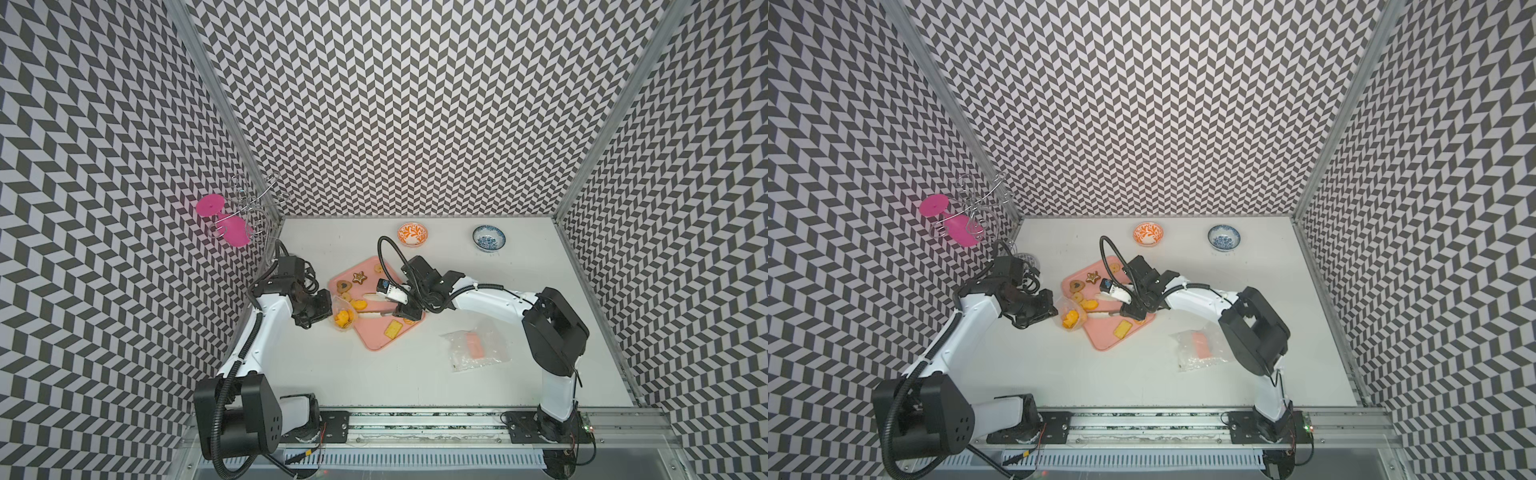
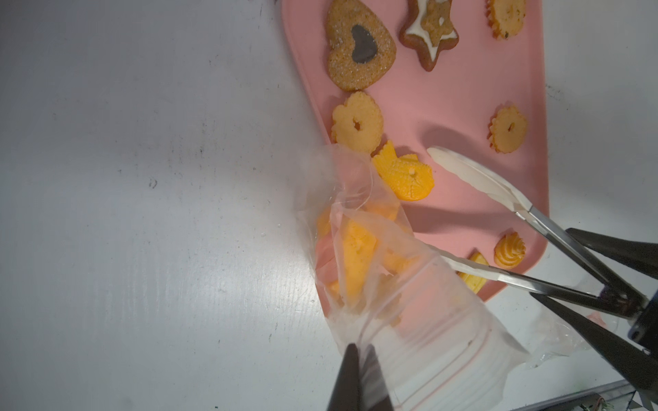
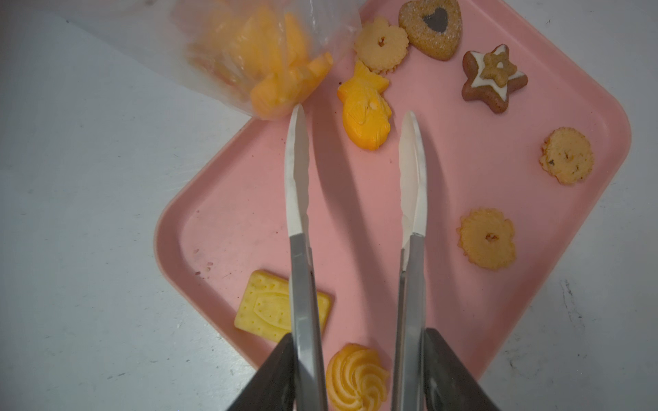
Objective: Put the cookies into a resealable bag to prevent moisture
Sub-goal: Pick up the cookie from the tray, then place the cookie in the ziploc bag.
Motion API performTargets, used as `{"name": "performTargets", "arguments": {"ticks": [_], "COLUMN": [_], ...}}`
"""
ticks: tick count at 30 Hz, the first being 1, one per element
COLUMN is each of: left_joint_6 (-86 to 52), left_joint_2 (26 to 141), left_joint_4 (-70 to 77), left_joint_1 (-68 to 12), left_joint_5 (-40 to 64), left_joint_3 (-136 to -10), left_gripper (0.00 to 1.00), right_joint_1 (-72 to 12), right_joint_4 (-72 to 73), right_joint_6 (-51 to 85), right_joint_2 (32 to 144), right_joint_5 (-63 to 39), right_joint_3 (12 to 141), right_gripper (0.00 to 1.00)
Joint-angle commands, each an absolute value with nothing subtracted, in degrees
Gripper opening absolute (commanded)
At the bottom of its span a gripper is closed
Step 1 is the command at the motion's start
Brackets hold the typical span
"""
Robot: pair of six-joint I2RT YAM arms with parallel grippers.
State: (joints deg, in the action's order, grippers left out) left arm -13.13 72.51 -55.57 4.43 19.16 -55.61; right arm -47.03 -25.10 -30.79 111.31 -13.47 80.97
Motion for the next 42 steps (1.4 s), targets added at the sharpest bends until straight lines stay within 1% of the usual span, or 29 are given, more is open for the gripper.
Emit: {"name": "performTargets", "arguments": {"ticks": [1, 8, 10, 14, 17, 19, 29, 33, 38, 42], "left_joint_6": [-13.1, -12.9, -12.7, -12.5, -12.5, -12.4, -13.3, -13.9, -14.6, -15.0], "left_joint_2": [72.1, 72.9, 73.1, 73.2, 73.5, 73.8, 76.7, 78.1, 80.3, 81.6], "left_joint_4": [-56.3, -55.8, -55.9, -55.8, -55.4, -55.1, -52.5, -51.3, -49.7, -48.8], "left_joint_1": [4.7, 4.7, 4.7, 4.7, 4.7, 4.7, 3.0, 1.5, 0.0, -0.4], "left_joint_5": [19.1, 19.8, 19.8, 20.0, 20.6, 20.9, 23.6, 24.4, 25.6, 26.8], "left_joint_3": [-56.7, -57.4, -57.5, -57.2, -56.9, -56.8, -57.0, -57.2, -58.1, -59.0], "left_gripper": [0.0, 0.0, 0.0, 0.0, 0.0, 0.0, 0.0, 0.0, 0.0, 0.0], "right_joint_1": [-47.3, -48.1, -48.2, -47.8, -47.3, -47.0, -43.0, -42.1, -42.4, -43.8], "right_joint_4": [-22.3, -22.8, -23.2, -24.1, -24.0, -24.3, -24.4, -23.7, -21.6, -17.7], "right_joint_6": [-33.2, -33.9, -33.7, -33.0, -32.5, -32.4, -28.4, -25.1, -18.0, -11.2], "right_joint_2": [113.3, 115.9, 116.5, 116.2, 114.2, 112.8, 101.5, 96.3, 90.4, 88.1], "right_joint_5": [-12.5, -12.5, -12.6, -12.0, -12.0, -11.0, -11.6, -15.3, -24.8, -29.5], "right_joint_3": [84.1, 86.4, 87.1, 86.9, 85.7, 84.6, 76.5, 74.2, 72.4, 69.6], "right_gripper": [0.53, 0.51, 0.49, 0.39, 0.32, 0.29, 0.26, 0.26, 0.25, 0.25]}}
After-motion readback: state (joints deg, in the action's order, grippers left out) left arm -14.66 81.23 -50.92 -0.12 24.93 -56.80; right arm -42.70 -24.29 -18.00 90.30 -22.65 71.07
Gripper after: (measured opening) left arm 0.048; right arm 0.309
